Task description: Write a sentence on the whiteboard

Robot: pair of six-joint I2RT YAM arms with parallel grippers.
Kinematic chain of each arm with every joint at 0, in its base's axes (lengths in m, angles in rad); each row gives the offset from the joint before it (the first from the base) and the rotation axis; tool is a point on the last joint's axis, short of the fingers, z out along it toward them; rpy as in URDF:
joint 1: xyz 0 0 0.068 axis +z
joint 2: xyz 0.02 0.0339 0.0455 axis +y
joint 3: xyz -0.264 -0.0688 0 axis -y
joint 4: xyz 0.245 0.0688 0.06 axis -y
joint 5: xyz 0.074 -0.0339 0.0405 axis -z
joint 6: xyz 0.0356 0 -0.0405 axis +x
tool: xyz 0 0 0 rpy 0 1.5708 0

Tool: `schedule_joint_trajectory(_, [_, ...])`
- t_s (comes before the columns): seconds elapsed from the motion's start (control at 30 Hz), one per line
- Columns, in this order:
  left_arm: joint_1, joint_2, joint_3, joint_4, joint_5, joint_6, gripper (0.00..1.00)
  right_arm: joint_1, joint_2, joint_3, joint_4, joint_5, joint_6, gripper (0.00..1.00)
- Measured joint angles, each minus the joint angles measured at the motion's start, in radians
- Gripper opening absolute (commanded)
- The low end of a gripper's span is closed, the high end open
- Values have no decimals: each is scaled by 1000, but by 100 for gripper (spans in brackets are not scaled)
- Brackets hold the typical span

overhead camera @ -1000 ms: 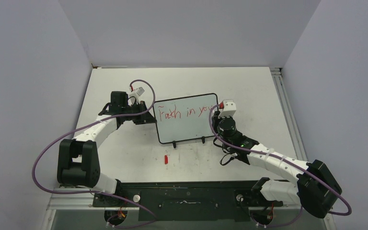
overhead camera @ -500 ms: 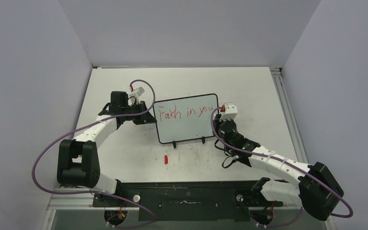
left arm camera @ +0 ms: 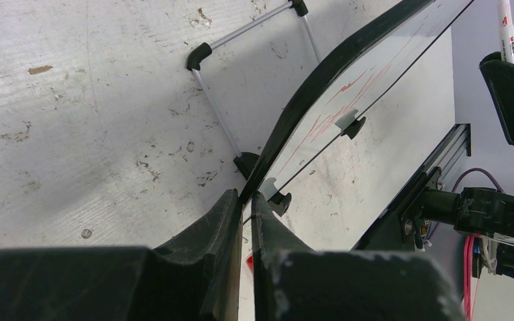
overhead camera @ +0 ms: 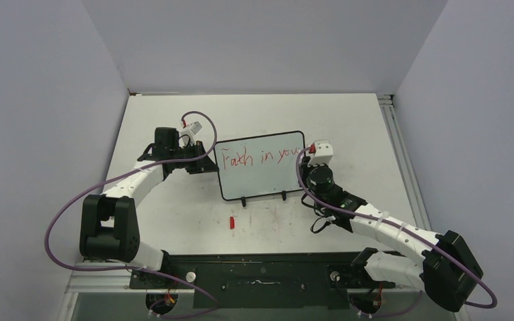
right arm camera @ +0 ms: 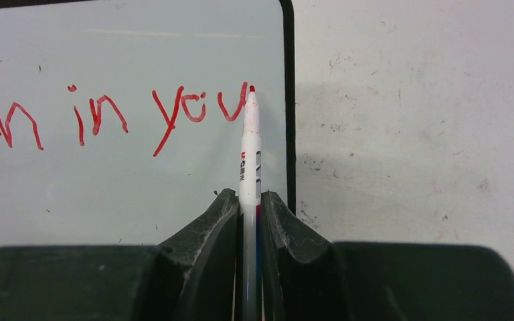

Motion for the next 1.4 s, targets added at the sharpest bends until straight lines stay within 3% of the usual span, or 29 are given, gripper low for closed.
schedule_joint_trajectory(0.57, [0, 0, 0, 0, 0, 0, 5, 0, 90, 59, 37, 0, -60, 5])
schedule_joint_trajectory(1.4, [0, -6, 0, -3, -1, 0, 5, -8, 65, 16, 20, 18, -13, 5])
